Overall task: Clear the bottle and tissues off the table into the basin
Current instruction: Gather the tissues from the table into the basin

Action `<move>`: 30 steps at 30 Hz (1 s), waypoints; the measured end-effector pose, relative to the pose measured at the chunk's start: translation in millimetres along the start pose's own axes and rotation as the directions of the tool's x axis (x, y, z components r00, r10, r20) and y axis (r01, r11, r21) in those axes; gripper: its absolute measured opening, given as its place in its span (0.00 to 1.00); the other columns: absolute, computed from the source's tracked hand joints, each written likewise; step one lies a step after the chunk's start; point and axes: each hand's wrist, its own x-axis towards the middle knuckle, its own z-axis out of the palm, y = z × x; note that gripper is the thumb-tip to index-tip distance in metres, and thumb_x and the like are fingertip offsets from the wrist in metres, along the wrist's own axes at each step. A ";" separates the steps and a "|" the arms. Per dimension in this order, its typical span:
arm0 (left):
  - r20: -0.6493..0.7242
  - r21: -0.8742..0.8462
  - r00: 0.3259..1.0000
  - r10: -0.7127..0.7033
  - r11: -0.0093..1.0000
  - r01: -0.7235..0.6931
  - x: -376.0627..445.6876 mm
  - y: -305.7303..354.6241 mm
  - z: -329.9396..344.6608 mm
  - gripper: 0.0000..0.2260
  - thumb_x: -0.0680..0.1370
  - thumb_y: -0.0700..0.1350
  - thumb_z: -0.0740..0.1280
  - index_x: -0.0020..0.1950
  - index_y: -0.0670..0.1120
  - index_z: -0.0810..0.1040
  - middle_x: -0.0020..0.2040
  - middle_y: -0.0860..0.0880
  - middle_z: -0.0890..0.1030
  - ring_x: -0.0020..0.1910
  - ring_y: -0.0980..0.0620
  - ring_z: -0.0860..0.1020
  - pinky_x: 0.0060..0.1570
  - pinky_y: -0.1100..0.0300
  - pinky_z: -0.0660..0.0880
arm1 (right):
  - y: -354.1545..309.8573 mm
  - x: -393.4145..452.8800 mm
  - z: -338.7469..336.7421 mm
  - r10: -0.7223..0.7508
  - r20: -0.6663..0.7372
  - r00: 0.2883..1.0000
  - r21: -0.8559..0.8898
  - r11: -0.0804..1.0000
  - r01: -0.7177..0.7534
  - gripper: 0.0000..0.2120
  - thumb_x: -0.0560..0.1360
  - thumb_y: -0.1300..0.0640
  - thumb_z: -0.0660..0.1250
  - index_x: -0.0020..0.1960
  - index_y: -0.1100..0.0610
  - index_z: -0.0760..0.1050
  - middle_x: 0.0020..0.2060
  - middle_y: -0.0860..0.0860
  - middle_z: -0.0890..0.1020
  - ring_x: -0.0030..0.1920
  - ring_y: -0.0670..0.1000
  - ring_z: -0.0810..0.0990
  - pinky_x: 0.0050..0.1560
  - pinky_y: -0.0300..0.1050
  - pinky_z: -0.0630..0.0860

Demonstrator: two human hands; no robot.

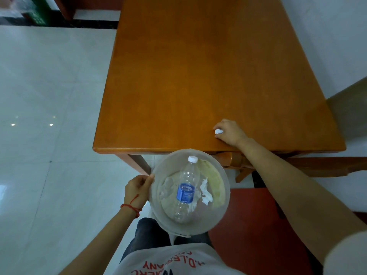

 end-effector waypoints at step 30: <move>-0.080 -0.041 0.996 -0.035 0.999 0.032 -15.7 -17.9 -17.2 0.13 0.77 0.49 0.63 0.34 0.46 0.77 0.35 0.47 0.78 0.42 0.38 0.77 0.50 0.42 0.77 | -62.4 -183.0 74.2 0.180 -0.426 0.887 0.516 0.853 0.075 0.15 0.72 0.55 0.67 0.58 0.57 0.76 0.53 0.45 0.77 0.56 0.41 0.73 0.58 0.36 0.68</move>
